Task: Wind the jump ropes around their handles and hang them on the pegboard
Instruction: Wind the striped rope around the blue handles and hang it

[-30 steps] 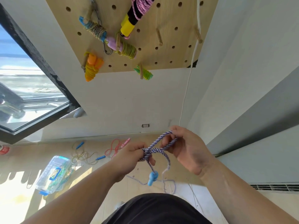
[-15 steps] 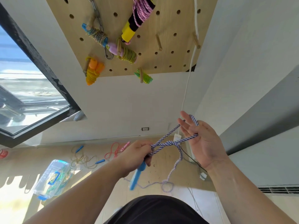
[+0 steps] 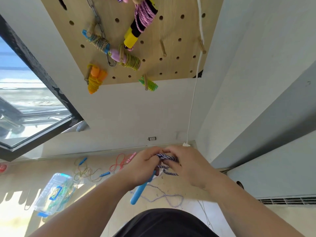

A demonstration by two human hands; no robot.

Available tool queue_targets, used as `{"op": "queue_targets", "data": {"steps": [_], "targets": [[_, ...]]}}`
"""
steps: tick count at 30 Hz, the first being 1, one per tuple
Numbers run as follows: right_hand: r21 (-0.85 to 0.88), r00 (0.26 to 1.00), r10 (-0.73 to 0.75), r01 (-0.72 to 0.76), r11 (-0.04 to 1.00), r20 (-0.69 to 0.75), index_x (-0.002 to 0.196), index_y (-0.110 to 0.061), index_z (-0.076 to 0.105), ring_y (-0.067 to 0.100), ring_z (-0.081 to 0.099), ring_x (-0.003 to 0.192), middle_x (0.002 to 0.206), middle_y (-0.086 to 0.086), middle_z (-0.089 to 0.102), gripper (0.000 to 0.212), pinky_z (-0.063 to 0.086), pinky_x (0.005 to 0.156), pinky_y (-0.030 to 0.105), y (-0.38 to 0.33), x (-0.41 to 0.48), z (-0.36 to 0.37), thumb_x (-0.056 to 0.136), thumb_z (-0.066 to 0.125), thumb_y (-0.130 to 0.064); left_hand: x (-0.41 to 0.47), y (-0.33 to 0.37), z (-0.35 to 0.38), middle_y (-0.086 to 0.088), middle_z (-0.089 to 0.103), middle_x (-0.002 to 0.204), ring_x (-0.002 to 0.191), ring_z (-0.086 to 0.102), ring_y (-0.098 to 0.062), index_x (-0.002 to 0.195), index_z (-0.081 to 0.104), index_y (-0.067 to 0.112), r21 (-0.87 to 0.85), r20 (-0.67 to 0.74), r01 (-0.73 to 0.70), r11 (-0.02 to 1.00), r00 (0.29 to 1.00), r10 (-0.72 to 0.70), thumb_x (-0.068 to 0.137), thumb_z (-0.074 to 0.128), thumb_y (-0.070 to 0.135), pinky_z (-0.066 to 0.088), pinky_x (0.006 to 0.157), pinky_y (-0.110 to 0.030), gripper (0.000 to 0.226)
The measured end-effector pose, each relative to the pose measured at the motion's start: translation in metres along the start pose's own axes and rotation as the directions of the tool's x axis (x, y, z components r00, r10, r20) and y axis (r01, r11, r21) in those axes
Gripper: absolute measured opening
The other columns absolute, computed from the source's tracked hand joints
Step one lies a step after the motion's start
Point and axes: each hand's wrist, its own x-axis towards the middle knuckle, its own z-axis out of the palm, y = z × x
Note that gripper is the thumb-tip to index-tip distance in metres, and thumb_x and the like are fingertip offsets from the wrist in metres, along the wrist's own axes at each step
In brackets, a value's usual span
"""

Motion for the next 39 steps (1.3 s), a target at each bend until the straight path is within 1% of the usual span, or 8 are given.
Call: {"op": "queue_targets", "data": {"steps": [5, 11, 16, 21, 26, 31, 34, 39], "targets": [[0.008, 0.997, -0.039, 0.039, 0.999, -0.070, 0.075, -0.032, 0.054, 0.013, 0.048, 0.063, 0.063, -0.008, 0.052, 0.031, 0.041, 0.061, 0.035, -0.001, 0.001, -0.001, 0.103, 0.051, -0.044, -0.001, -0.007, -0.004, -0.002, 0.073, 0.088, 0.090, 0.066, -0.027, 0.084, 0.067, 0.021, -0.028, -0.044, -0.018, 0.999, 0.999, 0.016, 0.087, 0.041, 0.012, 0.052, 0.090, -0.047, 0.028], [0.351, 0.969, 0.072, 0.016, 0.936, -0.237, 0.103, -0.025, 0.076, 0.015, 0.069, 0.089, 0.092, -0.008, 0.072, 0.019, 0.056, 0.081, 0.040, -0.001, -0.001, -0.001, 0.103, 0.057, -0.028, -0.003, -0.014, 0.004, -0.004, 0.076, 0.105, 0.105, 0.069, -0.028, 0.107, 0.069, 0.028, -0.232, -0.033, 0.033, 0.972, 0.999, -0.042, 0.107, 0.041, 0.018, 0.052, 0.095, -0.048, 0.030], [0.470, 0.939, 0.100, 0.071, 0.880, -0.329, 0.110, -0.021, 0.077, 0.015, 0.068, 0.107, 0.108, -0.010, 0.074, 0.026, 0.053, 0.093, 0.030, 0.001, -0.009, -0.001, 0.099, 0.056, -0.031, 0.003, -0.016, 0.008, -0.019, 0.075, 0.096, 0.078, 0.068, -0.028, 0.112, 0.068, 0.008, -0.511, -0.118, 0.085, 0.855, 0.979, -0.168, 0.109, 0.040, 0.017, 0.057, 0.071, -0.042, 0.029], [0.803, 0.857, 0.369, 0.083, 0.591, -0.360, 0.078, -0.021, 0.073, 0.018, 0.068, 0.079, 0.083, 0.004, 0.073, 0.039, 0.054, 0.075, 0.031, -0.006, -0.006, -0.016, 0.106, 0.047, -0.013, 0.010, -0.041, 0.002, -0.009, 0.074, 0.084, 0.076, 0.069, -0.020, 0.102, 0.066, 0.006, -0.309, -0.216, 0.188, 0.932, 0.941, -0.262, 0.107, 0.041, 0.015, 0.055, 0.079, -0.041, 0.027], [0.817, 0.719, 0.522, 0.111, 0.566, -0.459, 0.076, -0.013, 0.060, 0.022, 0.058, 0.059, 0.071, 0.004, 0.062, 0.037, 0.053, 0.070, 0.039, 0.008, -0.008, -0.032, 0.108, 0.044, -0.020, 0.015, -0.070, -0.015, -0.018, 0.075, 0.096, 0.086, 0.075, -0.030, 0.103, 0.065, 0.007, -0.376, -0.305, 0.261, 0.889, 0.871, -0.385, 0.106, 0.041, 0.016, 0.057, 0.083, -0.047, 0.026], [0.755, 0.741, 0.486, 0.041, 0.655, -0.463, 0.088, -0.015, 0.064, 0.012, 0.048, 0.043, 0.101, 0.005, 0.075, 0.029, 0.049, 0.062, 0.032, 0.027, -0.010, -0.035, 0.108, 0.045, -0.022, 0.004, -0.088, -0.022, -0.015, 0.071, 0.101, 0.098, 0.070, -0.030, 0.097, 0.066, 0.006, -0.265, -0.289, 0.254, 0.930, 0.900, -0.328, 0.088, 0.056, 0.027, 0.054, 0.085, -0.044, 0.024], [0.830, 0.713, 0.551, 0.077, 0.553, -0.433, 0.090, -0.025, 0.066, 0.013, 0.045, 0.048, 0.114, 0.011, 0.071, 0.029, 0.045, 0.064, 0.036, 0.032, -0.008, -0.041, 0.109, 0.043, -0.025, -0.004, -0.092, -0.027, -0.014, 0.072, 0.103, 0.102, 0.068, -0.028, 0.087, 0.072, 0.005, -0.285, -0.208, 0.210, 0.935, 0.939, -0.274, 0.073, 0.073, 0.045, 0.053, 0.096, -0.045, 0.042], [0.950, 0.805, 0.547, 0.062, 0.307, -0.230, 0.095, -0.014, 0.064, 0.015, 0.039, 0.051, 0.076, 0.008, 0.056, 0.024, 0.041, 0.048, 0.027, 0.018, 0.000, -0.048, 0.108, 0.045, -0.022, -0.003, -0.095, -0.018, -0.008, 0.077, 0.094, 0.091, 0.074, -0.023, 0.079, 0.044, 0.007, -0.076, -0.118, 0.152, 0.985, 0.980, -0.160, 0.084, 0.065, -0.012, 0.056, 0.094, -0.049, 0.028]]}}
